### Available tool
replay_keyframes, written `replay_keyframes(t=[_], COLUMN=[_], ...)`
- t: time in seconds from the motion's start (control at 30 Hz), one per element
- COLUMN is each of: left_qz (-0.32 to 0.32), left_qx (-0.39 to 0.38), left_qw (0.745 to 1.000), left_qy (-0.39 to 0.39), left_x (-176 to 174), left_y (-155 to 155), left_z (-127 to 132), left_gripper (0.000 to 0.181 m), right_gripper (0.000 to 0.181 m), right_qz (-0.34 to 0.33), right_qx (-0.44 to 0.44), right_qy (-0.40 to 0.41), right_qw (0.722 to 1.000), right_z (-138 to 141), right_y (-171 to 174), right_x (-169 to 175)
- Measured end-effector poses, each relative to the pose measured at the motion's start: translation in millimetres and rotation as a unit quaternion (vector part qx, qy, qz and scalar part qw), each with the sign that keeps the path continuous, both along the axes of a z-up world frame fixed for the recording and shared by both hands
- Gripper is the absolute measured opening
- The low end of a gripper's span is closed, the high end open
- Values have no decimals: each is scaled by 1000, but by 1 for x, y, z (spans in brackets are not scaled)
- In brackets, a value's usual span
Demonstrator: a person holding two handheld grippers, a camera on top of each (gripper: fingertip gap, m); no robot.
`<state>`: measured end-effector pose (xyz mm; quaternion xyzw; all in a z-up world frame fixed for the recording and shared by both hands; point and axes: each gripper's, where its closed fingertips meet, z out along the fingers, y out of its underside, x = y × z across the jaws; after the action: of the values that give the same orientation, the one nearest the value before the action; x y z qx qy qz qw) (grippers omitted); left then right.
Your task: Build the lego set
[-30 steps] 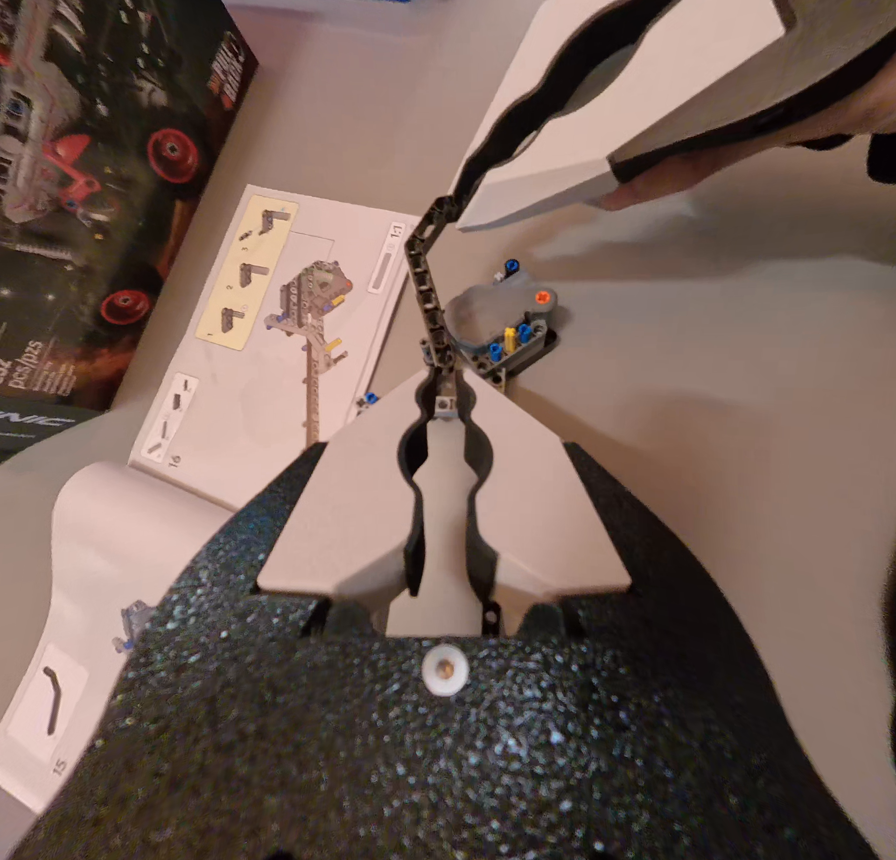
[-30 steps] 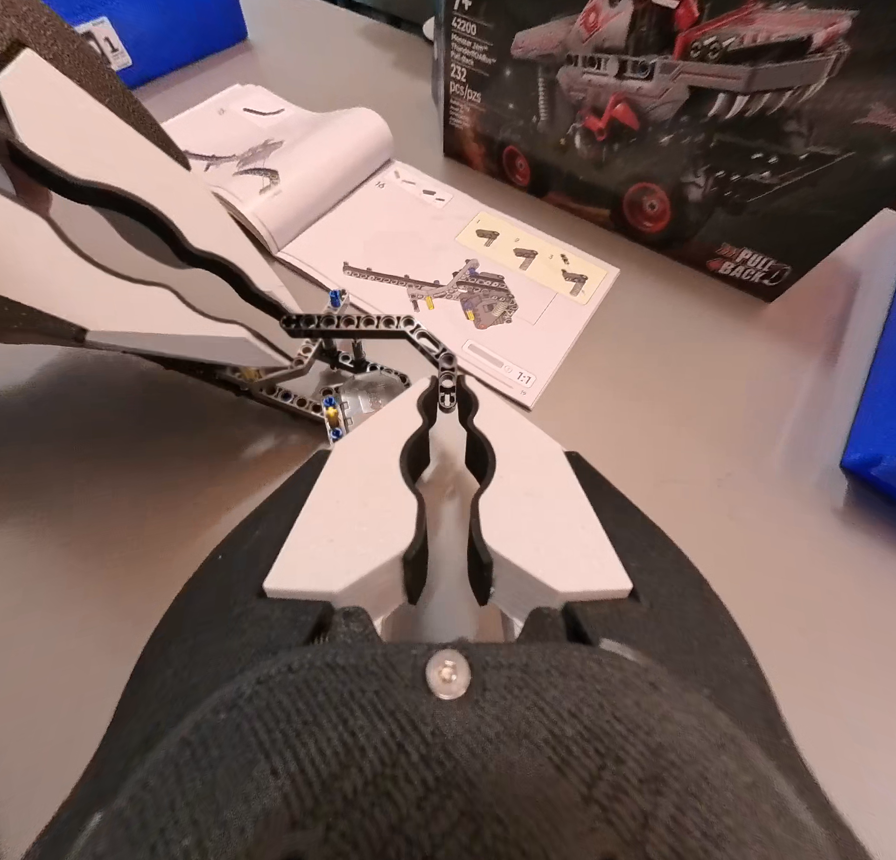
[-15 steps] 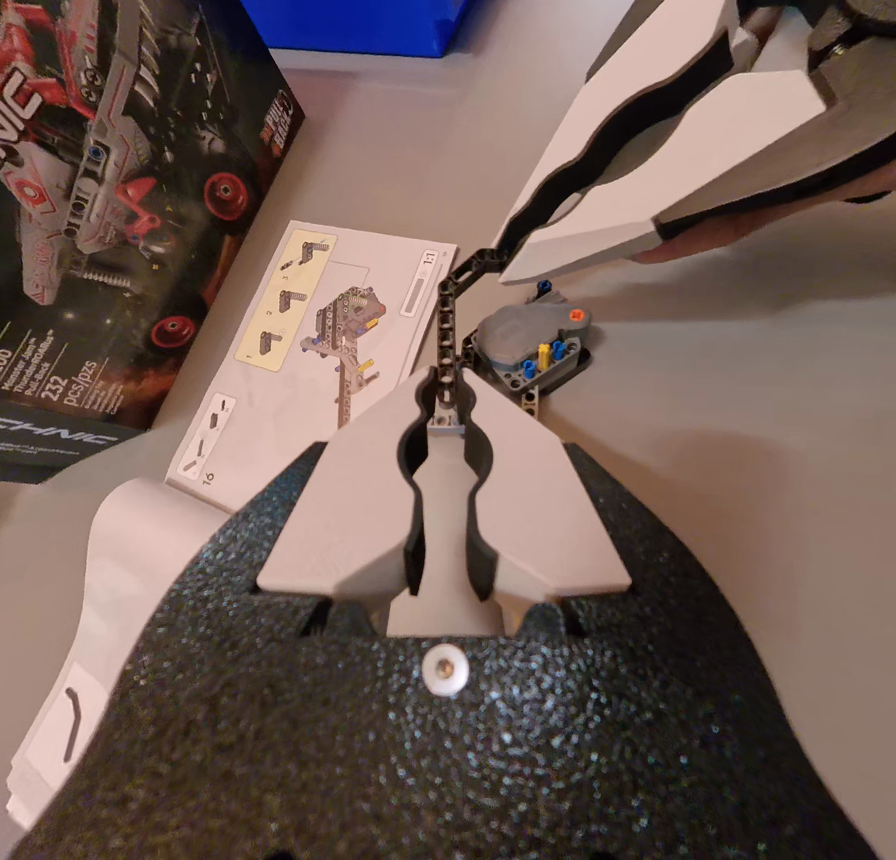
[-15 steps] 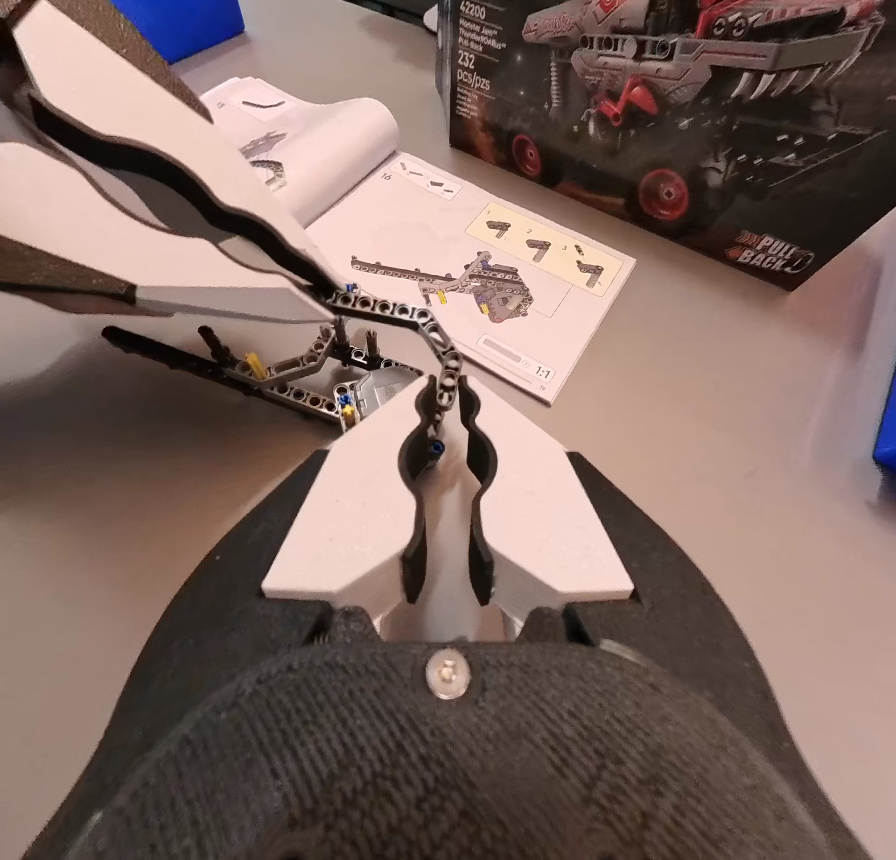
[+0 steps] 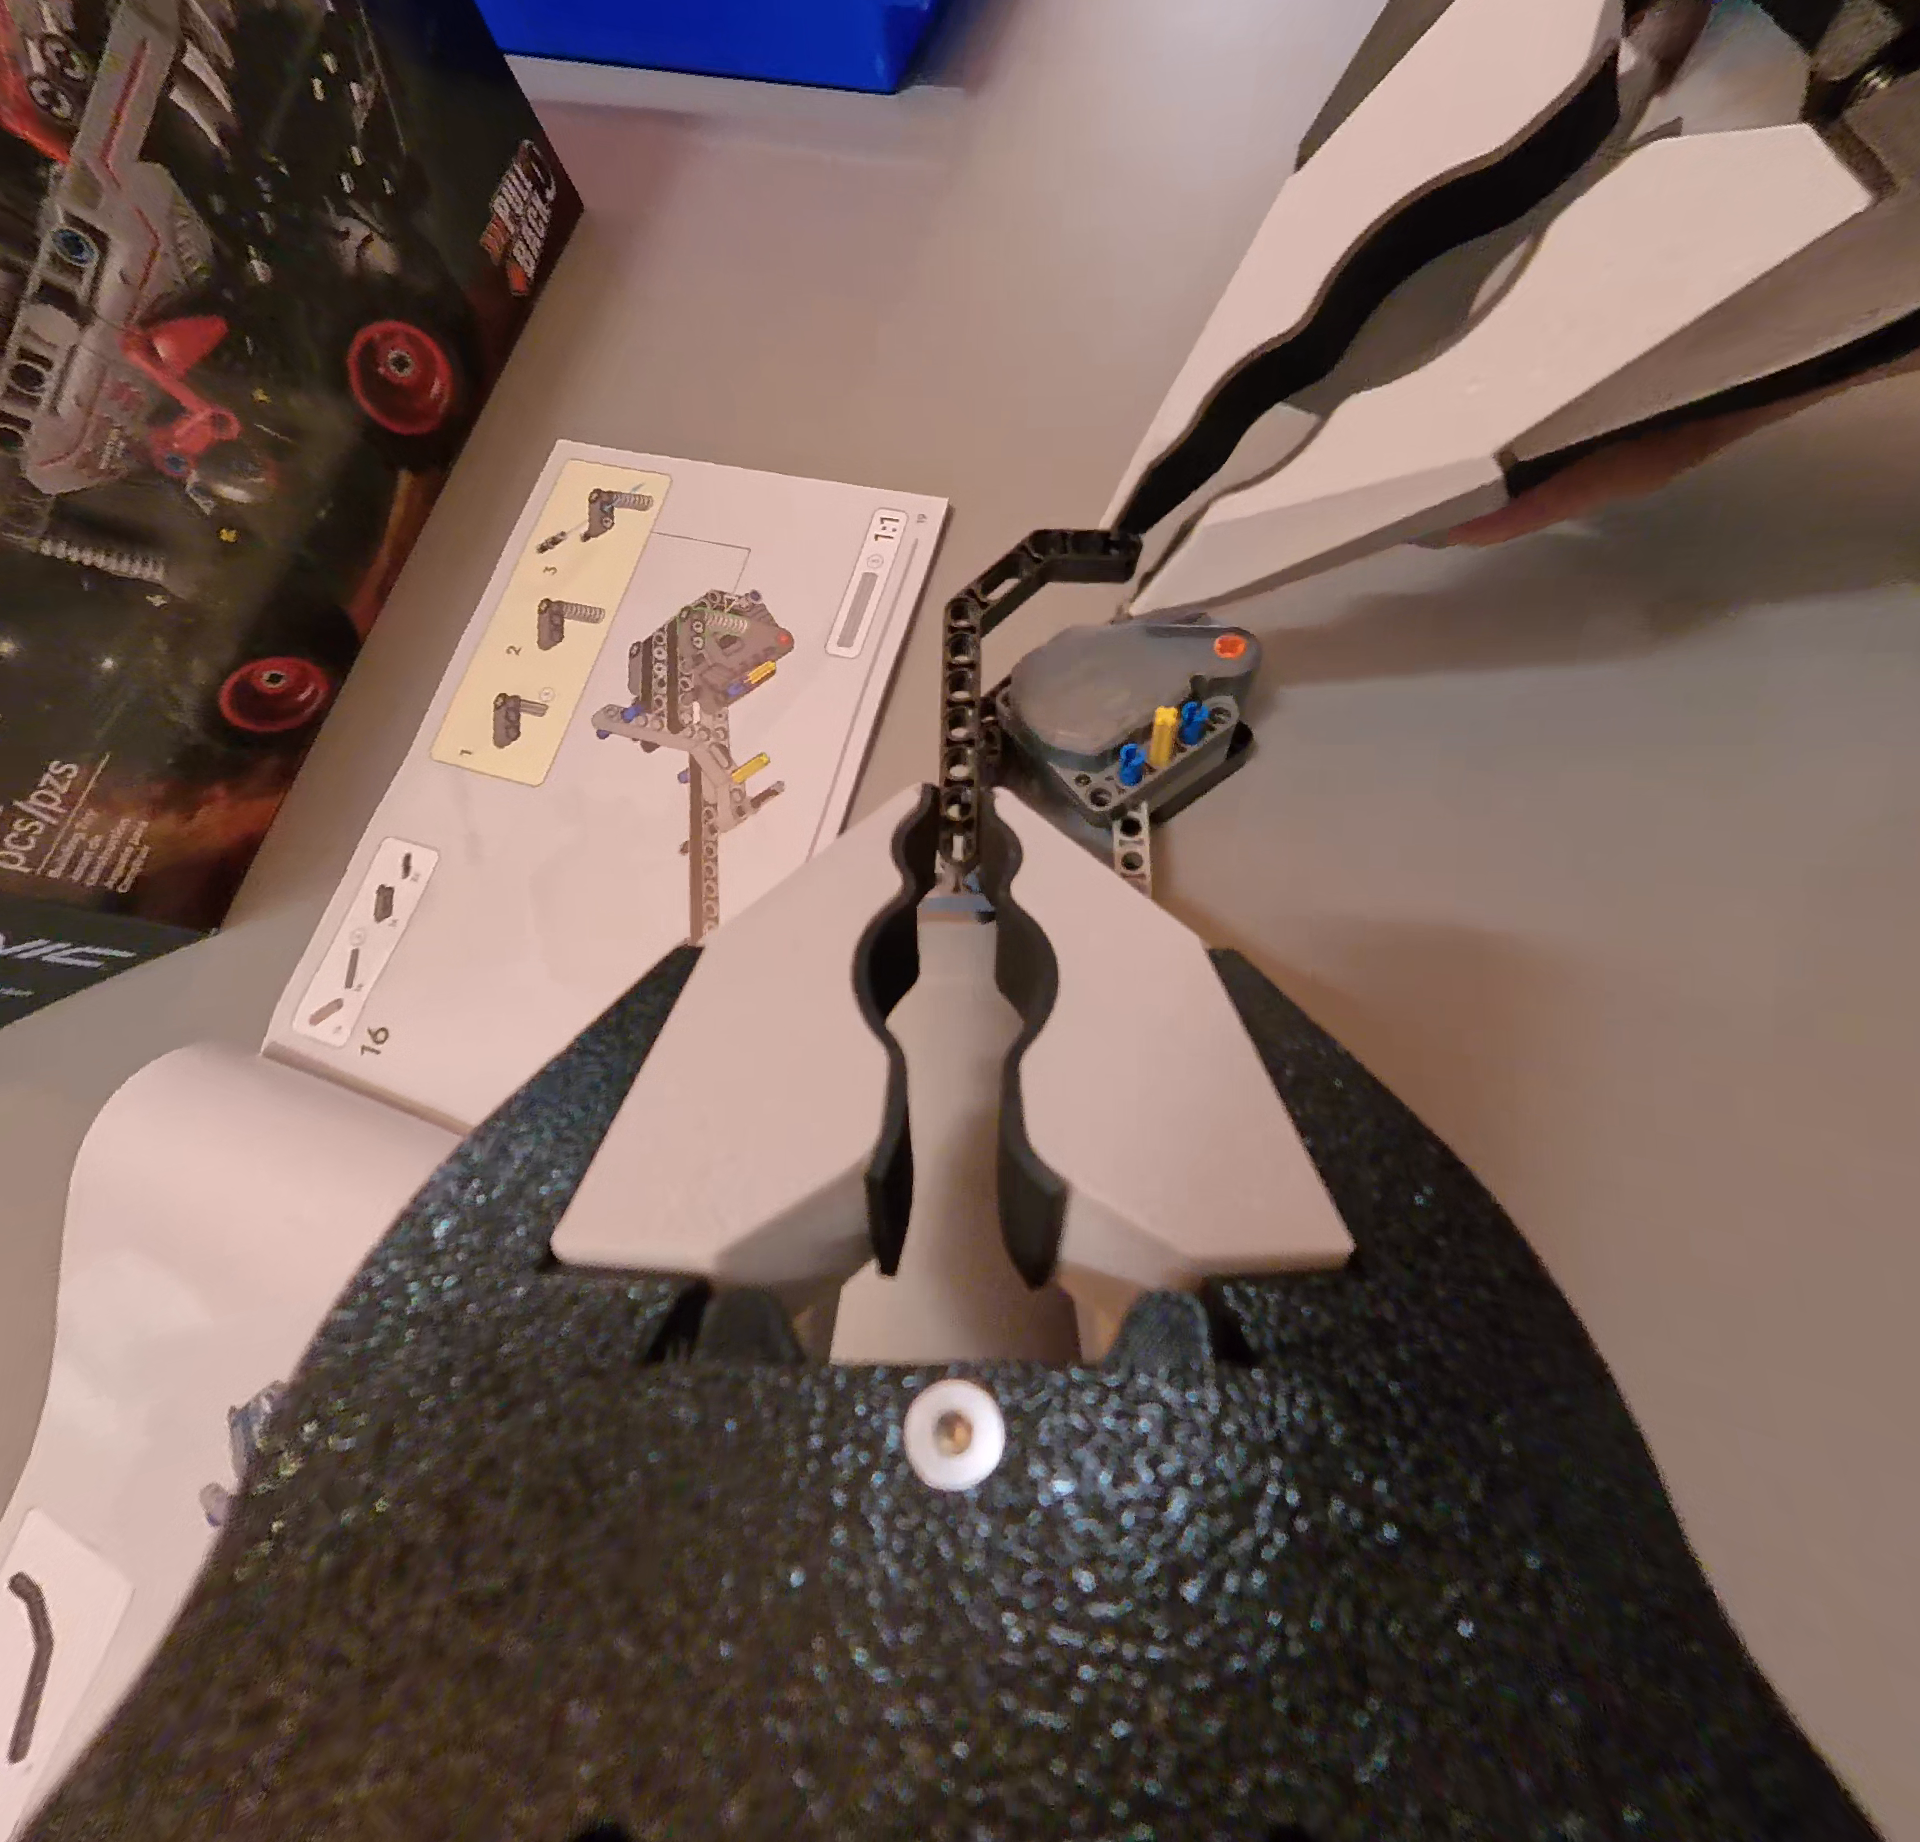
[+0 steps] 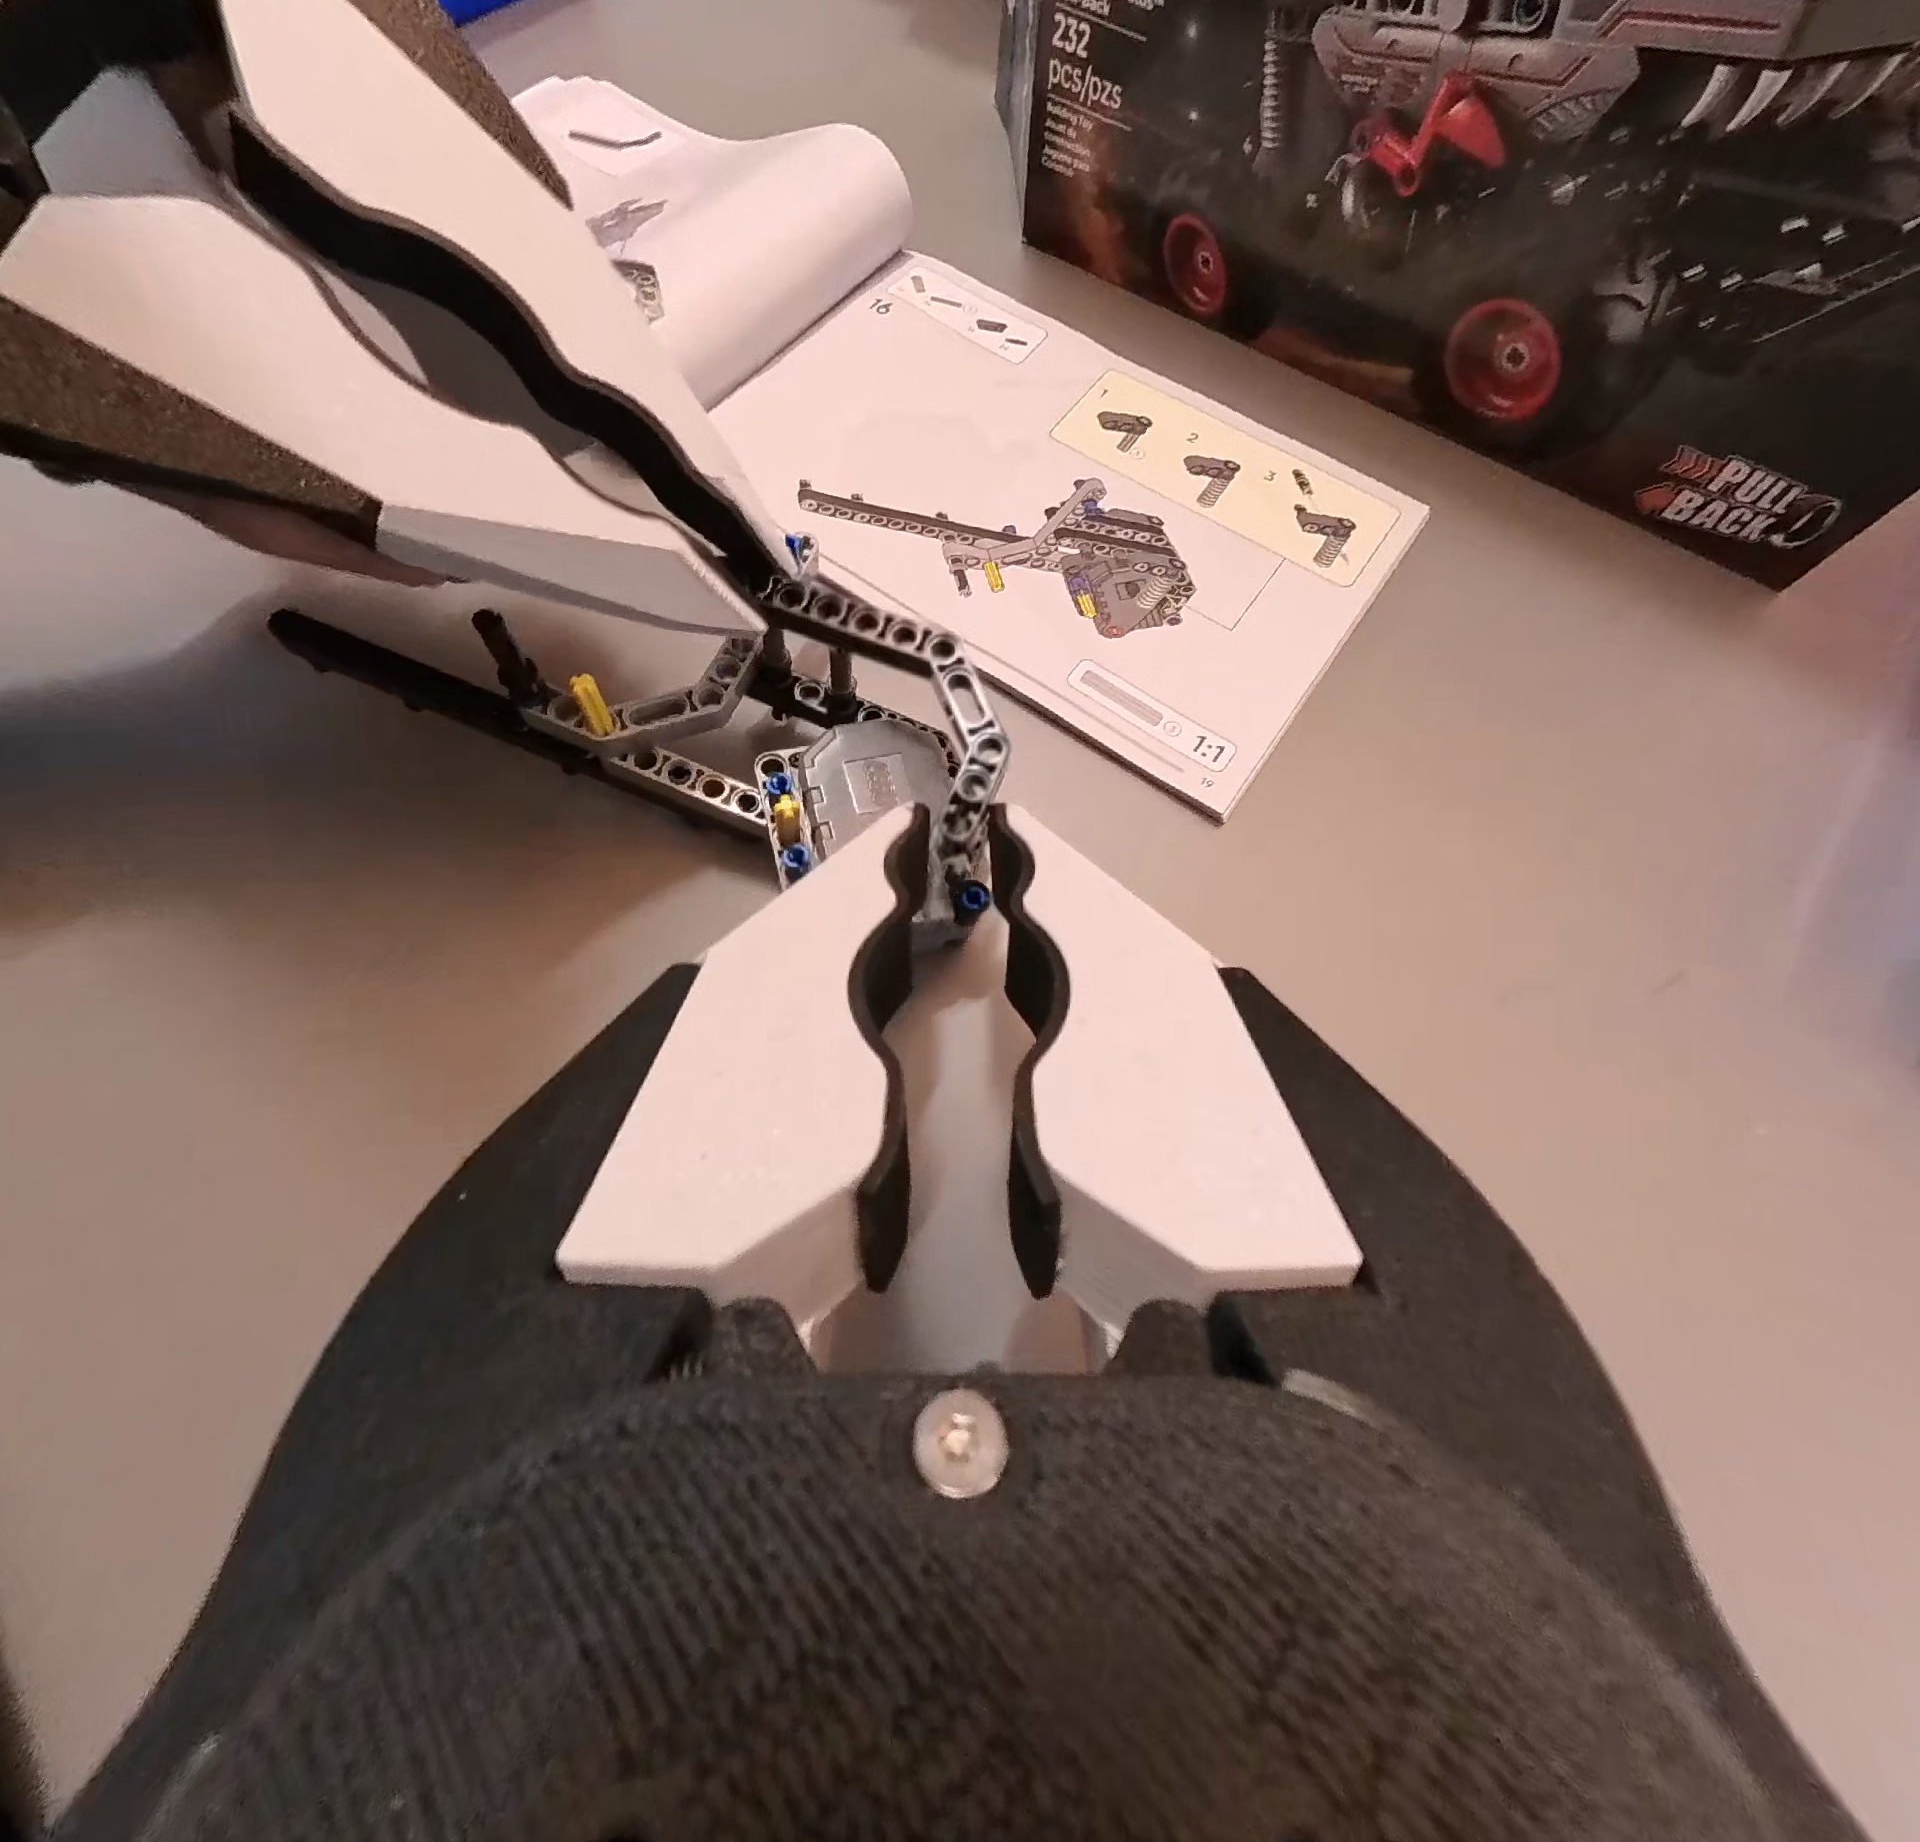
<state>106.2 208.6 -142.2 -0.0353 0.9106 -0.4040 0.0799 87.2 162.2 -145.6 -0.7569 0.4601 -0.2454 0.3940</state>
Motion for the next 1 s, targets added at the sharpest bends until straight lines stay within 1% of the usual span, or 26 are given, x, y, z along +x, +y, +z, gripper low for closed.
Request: replay_keyframes(t=[0.1, 0.27, 0.4, 0.5, 0.8, 0.87, 1.0], left_qz=[2, -18, -30, -32, -36, -37, -36], left_qx=[5, 21, 42, 46, 49, 47, 39], left_qw=[1000, 1000, 999, 998, 998, 998, 999], left_qy=[-2, -9, -15, -13, -13, -15, -5], left_x=[3, 0, -2, -3, -3, -3, -4], left_y=[1, 0, -2, -2, -2, -2, -2], left_z=[2, 5, -1, -3, -3, -3, -2], left_gripper=[4, 4, 4, 4, 4, 4, 4], right_gripper=[14, 18, 15, 14, 7, 1, 0], right_qz=[20, 39, 38, 48, 61, 59, 58], right_qx=[1, -2, 12, 36, 33, 32, 12], right_qy=[4, -6, -10, -4, 17, 19, 17], right_qw=[1000, 999, 999, 998, 997, 998, 998], right_z=[0, 7, 11, 9, -1, -1, -2], right_y=[0, -9, -16, -11, -3, -3, -3], right_x=[-3, -7, -7, -7, -3, -2, -2])
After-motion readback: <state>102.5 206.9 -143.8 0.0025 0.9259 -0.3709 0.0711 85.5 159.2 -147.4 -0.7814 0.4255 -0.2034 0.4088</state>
